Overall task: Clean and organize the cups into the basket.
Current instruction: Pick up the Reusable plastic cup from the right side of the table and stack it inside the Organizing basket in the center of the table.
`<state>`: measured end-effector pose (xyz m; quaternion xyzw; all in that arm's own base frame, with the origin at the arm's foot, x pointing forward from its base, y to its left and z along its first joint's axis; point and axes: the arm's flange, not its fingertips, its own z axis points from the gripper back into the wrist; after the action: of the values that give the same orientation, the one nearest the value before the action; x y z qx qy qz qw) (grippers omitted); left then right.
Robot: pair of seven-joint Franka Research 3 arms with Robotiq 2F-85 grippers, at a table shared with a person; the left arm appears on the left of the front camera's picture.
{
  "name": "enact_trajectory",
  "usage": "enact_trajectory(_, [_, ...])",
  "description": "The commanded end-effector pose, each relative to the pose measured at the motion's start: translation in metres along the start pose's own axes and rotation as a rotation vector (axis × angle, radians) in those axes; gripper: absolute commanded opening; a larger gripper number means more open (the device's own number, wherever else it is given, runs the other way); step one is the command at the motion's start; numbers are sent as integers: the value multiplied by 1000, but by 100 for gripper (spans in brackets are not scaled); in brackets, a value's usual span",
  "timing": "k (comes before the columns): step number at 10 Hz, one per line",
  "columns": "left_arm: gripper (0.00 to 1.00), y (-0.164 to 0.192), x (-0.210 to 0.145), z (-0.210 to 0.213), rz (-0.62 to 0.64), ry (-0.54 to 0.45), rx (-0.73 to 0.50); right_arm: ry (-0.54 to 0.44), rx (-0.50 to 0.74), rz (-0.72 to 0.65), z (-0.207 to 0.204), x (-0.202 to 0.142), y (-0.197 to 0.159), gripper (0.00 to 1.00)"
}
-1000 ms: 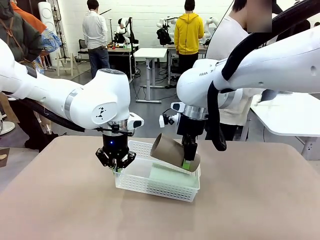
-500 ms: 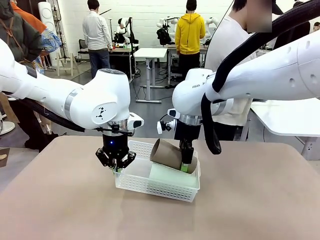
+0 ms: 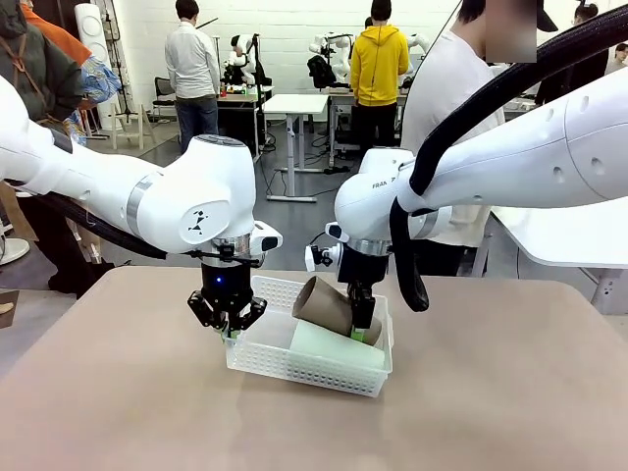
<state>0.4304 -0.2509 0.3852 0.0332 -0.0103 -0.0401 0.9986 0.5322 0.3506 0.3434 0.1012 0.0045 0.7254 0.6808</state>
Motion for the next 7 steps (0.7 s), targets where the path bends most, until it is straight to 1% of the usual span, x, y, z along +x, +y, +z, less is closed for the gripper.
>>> enact_trajectory(1, [0,1,0,3,-2,-11,11,-2,-13,27,3,1,0,100])
enact_trajectory(4, [0,1,0,3,-2,-11,11,-23,-20,29,10,1,3,100])
enact_trajectory(7, [0,1,0,3,-2,-11,11,-75,-35,37,29,-3,11,100])
